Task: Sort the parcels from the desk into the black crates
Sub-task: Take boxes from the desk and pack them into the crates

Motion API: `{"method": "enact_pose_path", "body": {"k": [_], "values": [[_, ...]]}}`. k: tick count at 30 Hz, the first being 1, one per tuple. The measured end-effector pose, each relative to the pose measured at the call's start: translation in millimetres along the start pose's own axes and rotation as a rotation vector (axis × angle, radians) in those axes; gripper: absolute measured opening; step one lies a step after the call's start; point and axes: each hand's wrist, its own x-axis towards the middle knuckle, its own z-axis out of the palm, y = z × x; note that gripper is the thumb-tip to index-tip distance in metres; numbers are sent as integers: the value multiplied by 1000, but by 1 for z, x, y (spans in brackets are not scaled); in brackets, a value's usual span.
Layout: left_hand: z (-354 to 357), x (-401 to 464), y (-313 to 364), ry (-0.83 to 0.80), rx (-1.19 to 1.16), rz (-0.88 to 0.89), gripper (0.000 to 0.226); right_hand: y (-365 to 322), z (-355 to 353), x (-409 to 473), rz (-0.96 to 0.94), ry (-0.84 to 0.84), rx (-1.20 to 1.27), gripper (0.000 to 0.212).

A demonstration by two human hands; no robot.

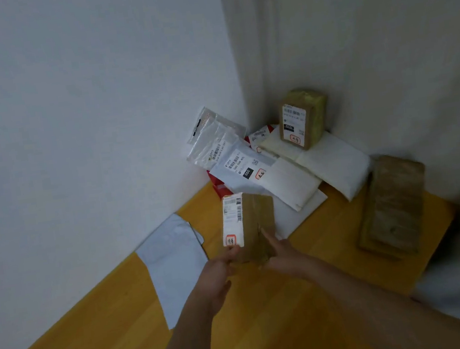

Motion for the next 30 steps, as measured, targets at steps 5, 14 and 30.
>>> {"method": "enact_pose_path", "body": {"k": [5,14,30], "values": [[-7,-30,-25,-115,-53,5,45,-10,28,-11,-41,-9,97,94],[-25,-36,-33,-108,-3,54,51,-32,40,-12,7,-2,-170,68],[-5,7,-2,260,154,193,41,-29,4,23,122,142,-153,35]]}}
